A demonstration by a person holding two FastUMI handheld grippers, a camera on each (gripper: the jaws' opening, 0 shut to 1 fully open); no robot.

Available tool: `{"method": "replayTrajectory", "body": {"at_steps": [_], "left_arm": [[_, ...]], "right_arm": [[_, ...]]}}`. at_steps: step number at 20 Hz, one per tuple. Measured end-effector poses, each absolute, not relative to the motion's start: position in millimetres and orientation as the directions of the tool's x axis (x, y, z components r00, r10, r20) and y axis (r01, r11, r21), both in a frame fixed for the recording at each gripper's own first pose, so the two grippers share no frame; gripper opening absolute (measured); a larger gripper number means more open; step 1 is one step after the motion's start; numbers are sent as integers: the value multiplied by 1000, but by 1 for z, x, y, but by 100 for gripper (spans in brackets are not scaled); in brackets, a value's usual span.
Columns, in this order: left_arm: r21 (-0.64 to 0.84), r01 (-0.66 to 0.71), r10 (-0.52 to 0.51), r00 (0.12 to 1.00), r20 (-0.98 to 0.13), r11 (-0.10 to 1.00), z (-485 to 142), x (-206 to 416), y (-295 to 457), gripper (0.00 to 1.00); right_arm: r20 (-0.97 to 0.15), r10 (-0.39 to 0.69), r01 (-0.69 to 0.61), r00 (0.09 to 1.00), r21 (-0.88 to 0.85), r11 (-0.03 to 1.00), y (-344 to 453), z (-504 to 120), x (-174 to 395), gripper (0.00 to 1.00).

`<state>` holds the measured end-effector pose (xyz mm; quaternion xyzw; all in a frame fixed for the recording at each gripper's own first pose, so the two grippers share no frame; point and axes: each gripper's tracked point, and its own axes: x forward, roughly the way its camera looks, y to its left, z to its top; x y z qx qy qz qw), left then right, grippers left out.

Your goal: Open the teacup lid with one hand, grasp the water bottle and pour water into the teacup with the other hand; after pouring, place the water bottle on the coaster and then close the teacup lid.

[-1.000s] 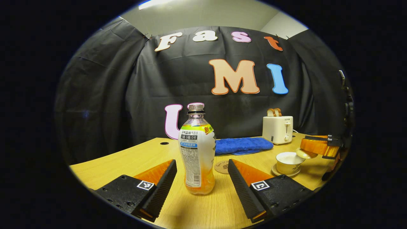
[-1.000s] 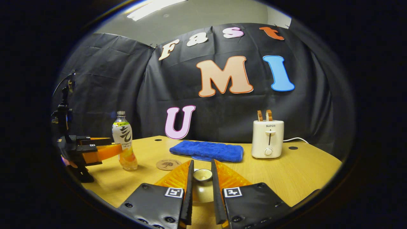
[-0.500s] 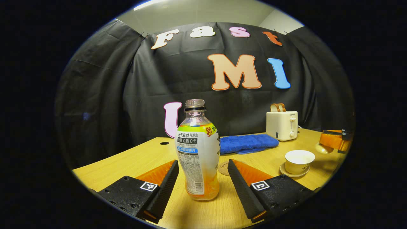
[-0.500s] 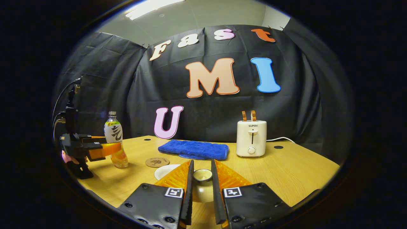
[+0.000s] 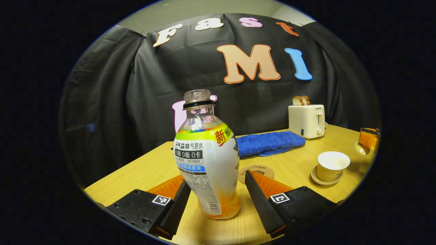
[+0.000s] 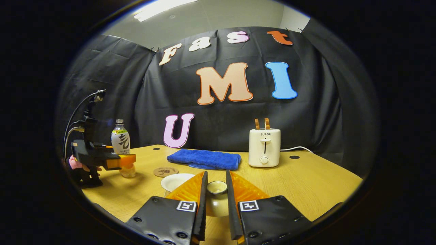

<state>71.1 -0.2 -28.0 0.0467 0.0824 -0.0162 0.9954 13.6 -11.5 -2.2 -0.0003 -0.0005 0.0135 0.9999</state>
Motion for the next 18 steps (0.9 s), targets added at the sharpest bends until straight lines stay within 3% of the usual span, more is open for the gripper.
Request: {"method": "replayTrajectory", "body": {"at_steps": [6, 9, 18], "left_arm": [[33, 68, -59, 969, -240, 997, -42, 82, 0, 83], [30, 79, -69, 968, -243, 996, -42, 81, 1, 67], [89, 88, -63, 965, -254, 992, -34, 79, -12, 57]], "right_arm": [[1, 28, -28, 1000, -1, 1000, -12, -2, 13, 32], [1, 28, -28, 1000, -1, 1000, -12, -2, 12, 31], [1, 3, -3, 1000, -2, 1000, -23, -1, 12, 31]]}}
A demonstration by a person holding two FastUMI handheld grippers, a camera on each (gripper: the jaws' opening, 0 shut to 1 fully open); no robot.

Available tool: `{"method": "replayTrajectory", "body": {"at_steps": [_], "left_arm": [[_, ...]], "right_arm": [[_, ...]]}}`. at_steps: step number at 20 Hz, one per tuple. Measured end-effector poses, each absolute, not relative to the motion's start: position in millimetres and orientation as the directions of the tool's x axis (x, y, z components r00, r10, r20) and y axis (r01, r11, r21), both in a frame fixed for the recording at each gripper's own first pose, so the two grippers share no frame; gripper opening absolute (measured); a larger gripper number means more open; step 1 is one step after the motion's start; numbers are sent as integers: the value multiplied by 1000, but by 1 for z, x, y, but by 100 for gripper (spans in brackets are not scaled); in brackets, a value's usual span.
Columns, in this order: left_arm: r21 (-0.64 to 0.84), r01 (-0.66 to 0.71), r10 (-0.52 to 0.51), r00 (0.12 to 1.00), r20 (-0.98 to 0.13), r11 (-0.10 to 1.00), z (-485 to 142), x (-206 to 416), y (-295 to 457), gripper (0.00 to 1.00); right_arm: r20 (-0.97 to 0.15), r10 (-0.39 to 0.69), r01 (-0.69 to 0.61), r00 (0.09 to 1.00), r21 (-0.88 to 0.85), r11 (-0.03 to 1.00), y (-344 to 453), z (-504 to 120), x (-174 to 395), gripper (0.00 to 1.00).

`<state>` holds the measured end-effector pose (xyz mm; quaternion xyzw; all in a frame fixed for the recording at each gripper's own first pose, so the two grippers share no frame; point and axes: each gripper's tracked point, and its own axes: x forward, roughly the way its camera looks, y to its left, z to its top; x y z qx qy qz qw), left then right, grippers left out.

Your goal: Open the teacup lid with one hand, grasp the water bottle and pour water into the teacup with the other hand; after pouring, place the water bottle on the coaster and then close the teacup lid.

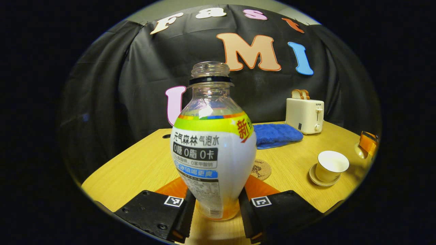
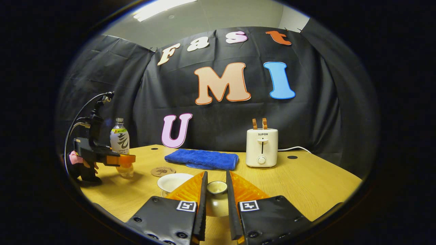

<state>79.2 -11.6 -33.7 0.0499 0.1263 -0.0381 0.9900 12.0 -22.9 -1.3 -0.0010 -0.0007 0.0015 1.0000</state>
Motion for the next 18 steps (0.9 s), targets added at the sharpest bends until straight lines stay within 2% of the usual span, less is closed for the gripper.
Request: {"method": "replayTrajectory", "body": {"at_steps": [4, 8, 15, 18], "left_arm": [[261, 87, -29, 976, -218, 961, -7, 80, -18, 57], [467, 65, 31, 980, -195, 882, 6, 80, -16, 57], [820, 50, 127, 981, -148, 570, 13, 83, -5, 57], [887, 68, 144, 978, -149, 456, 8, 84, -10, 58]], "right_arm": [[1, -17, 17, 1000, -2, 1000, -33, -1, 14, 31], [2, -36, 36, 999, -3, 999, -44, 0, 15, 31], [4, -91, 91, 996, -4, 996, -72, 2, 14, 31], [6, -117, 117, 993, -6, 993, -84, 2, 14, 31]]}}
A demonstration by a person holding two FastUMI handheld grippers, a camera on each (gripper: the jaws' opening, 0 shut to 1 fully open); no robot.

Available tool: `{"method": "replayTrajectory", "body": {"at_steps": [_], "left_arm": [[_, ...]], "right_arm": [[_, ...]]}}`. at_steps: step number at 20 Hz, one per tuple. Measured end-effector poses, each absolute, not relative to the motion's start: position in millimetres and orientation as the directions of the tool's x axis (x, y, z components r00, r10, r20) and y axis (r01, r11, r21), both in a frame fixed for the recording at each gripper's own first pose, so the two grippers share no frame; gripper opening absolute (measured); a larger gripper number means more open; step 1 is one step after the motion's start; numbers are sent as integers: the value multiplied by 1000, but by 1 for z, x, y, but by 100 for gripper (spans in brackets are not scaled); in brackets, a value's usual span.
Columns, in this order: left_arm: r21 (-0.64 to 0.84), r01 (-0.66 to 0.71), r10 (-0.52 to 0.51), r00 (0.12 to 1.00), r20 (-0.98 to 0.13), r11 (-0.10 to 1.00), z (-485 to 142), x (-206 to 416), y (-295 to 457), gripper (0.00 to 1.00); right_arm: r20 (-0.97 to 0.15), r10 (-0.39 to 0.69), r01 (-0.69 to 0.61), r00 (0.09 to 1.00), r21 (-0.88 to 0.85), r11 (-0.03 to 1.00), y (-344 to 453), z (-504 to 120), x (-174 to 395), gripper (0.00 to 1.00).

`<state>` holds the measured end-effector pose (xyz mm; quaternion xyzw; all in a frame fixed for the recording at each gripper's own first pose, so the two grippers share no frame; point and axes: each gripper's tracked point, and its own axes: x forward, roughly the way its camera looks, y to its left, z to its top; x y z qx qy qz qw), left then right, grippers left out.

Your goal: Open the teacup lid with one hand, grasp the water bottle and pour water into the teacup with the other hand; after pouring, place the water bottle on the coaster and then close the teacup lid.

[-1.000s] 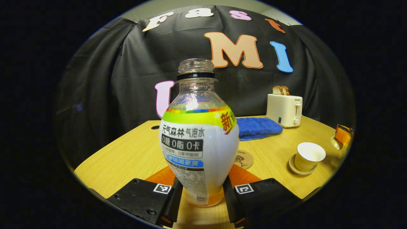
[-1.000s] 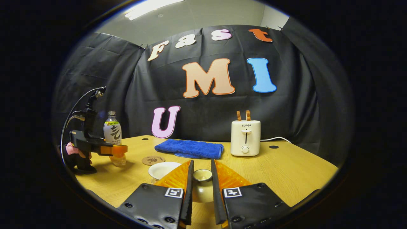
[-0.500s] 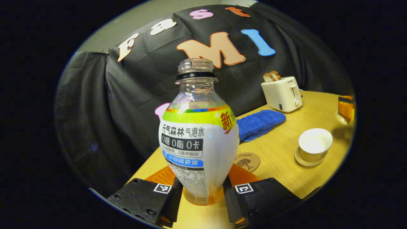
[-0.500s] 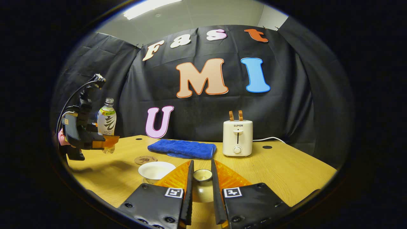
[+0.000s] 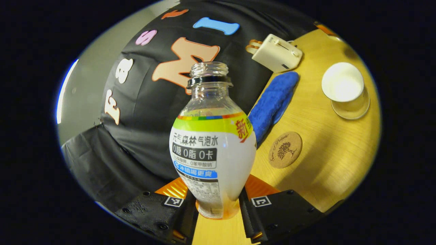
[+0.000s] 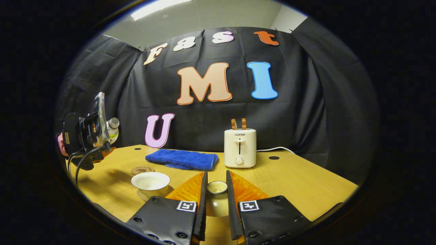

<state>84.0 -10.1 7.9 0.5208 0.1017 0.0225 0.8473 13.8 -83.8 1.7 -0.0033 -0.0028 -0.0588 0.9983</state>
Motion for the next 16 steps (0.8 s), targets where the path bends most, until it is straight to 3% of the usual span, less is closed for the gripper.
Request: {"method": "replayTrajectory", "body": {"at_steps": [6, 16], "left_arm": [[965, 111, 108, 984, -140, 239, -11, 85, -41, 55], [997, 68, 99, 993, -65, -31, 16, 86, -54, 55]], "right_arm": [[7, -138, 138, 990, -7, 990, -95, 2, 13, 31], [8, -149, 149, 989, -8, 989, -102, 3, 13, 31]]}}
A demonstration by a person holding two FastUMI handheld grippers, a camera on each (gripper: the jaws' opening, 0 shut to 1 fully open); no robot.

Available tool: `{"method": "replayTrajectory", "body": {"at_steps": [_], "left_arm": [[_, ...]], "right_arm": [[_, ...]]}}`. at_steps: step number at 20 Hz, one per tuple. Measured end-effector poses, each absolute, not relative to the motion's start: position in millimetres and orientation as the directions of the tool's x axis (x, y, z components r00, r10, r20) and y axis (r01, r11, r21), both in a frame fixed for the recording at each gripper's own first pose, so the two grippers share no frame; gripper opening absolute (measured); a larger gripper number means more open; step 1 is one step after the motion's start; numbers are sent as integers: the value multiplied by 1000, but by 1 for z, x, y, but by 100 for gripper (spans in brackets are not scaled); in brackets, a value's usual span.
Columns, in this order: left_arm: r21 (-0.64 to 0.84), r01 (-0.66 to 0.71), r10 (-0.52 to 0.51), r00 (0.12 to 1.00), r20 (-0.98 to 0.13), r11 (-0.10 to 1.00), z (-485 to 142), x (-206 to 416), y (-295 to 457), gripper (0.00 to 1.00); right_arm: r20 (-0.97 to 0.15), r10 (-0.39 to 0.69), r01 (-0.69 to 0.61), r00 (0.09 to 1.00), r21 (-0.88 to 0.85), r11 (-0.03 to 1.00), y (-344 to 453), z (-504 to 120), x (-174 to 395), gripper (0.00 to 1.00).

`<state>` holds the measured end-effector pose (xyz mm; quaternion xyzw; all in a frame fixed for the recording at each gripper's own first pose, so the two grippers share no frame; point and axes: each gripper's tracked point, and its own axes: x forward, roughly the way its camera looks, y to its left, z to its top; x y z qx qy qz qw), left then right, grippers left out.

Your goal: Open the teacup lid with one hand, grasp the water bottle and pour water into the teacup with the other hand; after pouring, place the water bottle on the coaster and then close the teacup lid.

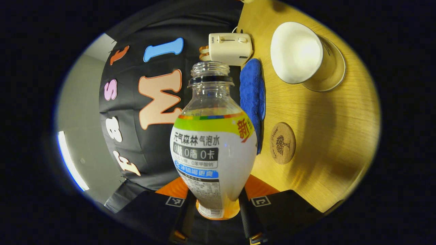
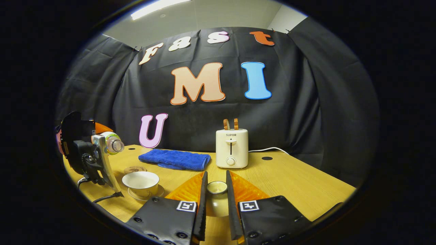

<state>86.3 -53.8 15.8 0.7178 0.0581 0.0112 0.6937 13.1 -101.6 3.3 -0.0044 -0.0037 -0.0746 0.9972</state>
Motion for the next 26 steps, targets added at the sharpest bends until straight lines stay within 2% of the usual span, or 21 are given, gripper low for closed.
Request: {"method": "replayTrajectory", "body": {"at_steps": [11, 26], "left_arm": [[977, 86, 93, 993, -69, -193, 28, 88, -60, 56], [950, 111, 103, 991, -85, -291, 30, 90, -61, 56]], "right_arm": [[7, -147, 147, 989, -9, 989, -101, 3, 13, 31], [7, -146, 146, 989, -9, 989, -102, 2, 14, 31]]}}
